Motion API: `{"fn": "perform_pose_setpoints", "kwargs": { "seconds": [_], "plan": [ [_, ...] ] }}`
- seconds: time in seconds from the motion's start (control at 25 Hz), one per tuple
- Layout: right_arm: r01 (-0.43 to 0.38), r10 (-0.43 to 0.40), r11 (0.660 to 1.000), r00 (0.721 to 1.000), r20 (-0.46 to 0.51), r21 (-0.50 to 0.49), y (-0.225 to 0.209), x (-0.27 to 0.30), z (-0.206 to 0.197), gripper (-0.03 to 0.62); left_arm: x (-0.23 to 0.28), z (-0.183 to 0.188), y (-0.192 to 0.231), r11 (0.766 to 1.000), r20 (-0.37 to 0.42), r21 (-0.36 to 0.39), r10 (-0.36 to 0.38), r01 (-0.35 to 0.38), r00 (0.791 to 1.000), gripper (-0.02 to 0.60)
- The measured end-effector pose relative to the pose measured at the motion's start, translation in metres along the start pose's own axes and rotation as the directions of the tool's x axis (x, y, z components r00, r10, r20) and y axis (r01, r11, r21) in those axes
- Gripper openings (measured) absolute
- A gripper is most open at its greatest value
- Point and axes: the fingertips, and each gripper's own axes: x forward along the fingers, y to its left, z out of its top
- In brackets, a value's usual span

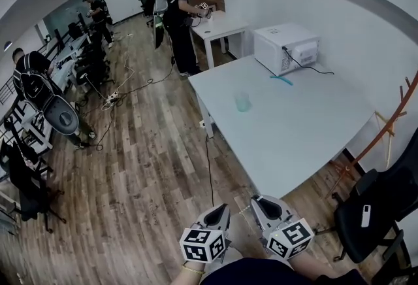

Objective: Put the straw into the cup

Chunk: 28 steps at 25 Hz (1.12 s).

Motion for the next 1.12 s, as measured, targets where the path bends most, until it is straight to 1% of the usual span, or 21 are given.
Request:
{"fn": "perform_pose_setpoints", "kwargs": {
  "seconds": [0.32,0.6,0.96,1.12],
  "plan": [
    [0.036,-0.037,0.999,0.999,0.005,0.004,0.003,0.061,0.005,0.043,0.016,0.024,0.052,0.999,-0.02,0.016,-0.046,0.046,0.999,0.02],
    [0.045,-0.045,0.999,0.999,0.008,0.001,0.012,0.107,0.005,0.043,0.025,0.042,0.092,0.997,-0.025,0.025,-0.066,0.067,0.997,0.02],
    [0.03,-0.03,1.0,1.0,0.006,-0.004,0.018,0.154,0.006,0.043,0.031,0.057,0.134,0.998,-0.021,0.019,-0.054,0.054,0.998,0.02],
    [0.044,-0.044,0.999,0.999,0.013,0.003,0.015,0.168,0.006,0.043,0.033,0.06,0.148,0.998,-0.032,0.026,-0.055,0.056,0.998,0.02]
  ]
}}
